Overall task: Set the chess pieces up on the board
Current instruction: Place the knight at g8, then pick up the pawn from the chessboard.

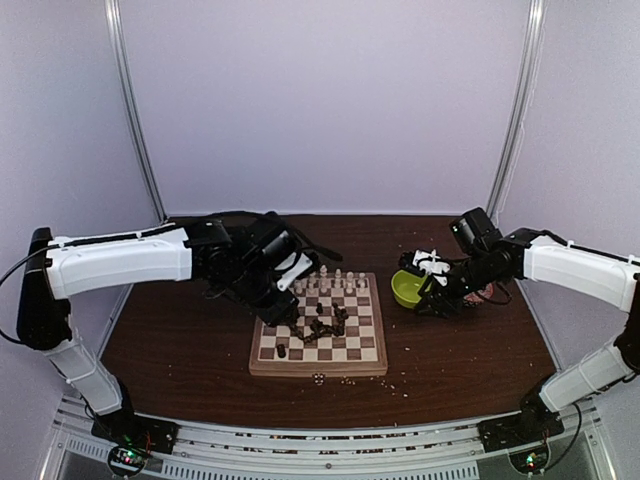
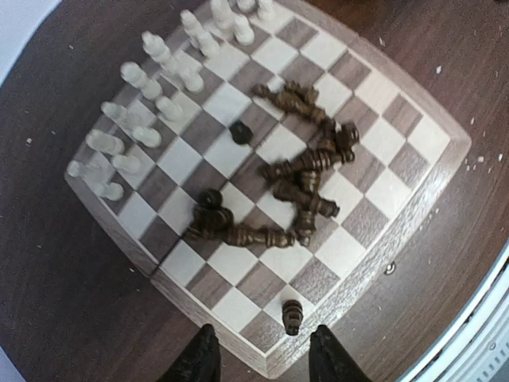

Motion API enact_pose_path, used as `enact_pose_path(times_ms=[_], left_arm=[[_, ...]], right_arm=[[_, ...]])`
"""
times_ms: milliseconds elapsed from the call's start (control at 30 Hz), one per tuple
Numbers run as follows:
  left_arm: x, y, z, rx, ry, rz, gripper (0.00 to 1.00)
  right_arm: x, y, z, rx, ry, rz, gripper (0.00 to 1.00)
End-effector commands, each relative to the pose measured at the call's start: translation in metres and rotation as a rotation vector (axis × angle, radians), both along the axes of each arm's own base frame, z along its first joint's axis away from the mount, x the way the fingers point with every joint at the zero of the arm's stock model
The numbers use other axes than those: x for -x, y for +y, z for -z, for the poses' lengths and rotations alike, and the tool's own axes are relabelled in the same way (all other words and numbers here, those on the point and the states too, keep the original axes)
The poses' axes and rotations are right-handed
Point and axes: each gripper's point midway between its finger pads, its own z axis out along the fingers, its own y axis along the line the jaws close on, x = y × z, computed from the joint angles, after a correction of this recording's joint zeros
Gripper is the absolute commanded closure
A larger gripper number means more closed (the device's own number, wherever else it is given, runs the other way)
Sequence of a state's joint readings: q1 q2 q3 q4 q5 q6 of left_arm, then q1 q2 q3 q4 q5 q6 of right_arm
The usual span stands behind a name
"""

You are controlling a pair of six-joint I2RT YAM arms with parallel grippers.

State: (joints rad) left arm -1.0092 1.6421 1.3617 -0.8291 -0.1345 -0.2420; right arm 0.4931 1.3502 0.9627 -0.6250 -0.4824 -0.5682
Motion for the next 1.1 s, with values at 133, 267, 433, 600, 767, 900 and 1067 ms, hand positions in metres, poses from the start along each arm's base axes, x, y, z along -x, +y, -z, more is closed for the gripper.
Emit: enact_pose_path(times_ms=[133, 267, 433, 600, 767, 900, 1067], left_arm=[[-0.073, 0.027, -0.072, 0.115, -0.264, -0.223, 0.56], [-0.116, 0.065, -0.135, 0.232, -0.415, -0.308, 0.39], [-0.154, 0.101, -0.186, 0.317, -0.579, -0.416, 0.34], [-0.173, 0.125, -0.192, 0.354, -0.601, -0.465, 0.35], [-0.169, 0.146, -0.174, 0.363, -0.565, -0.508, 0.35], [-0.163, 0.146, -0.189, 0.39, -0.58, -0.494, 0.36], [-0.158, 0.152, -0.198, 0.391, -0.599, -0.5, 0.36]], right_arm=[[-0.024, 0.042, -0.056, -0.105, -0.023, -0.002, 0.46], [-0.047, 0.077, -0.058, -0.099, 0.035, 0.013, 0.46], [-0.064, 0.124, -0.027, 0.006, 0.076, -0.012, 0.47], [-0.061, 0.159, -0.002, 0.104, 0.075, -0.067, 0.5], [-0.061, 0.175, 0.021, 0.183, 0.071, -0.076, 0.51], [-0.063, 0.182, 0.034, 0.224, 0.065, -0.074, 0.52], [-0.064, 0.187, 0.047, 0.245, 0.083, -0.071, 0.53]])
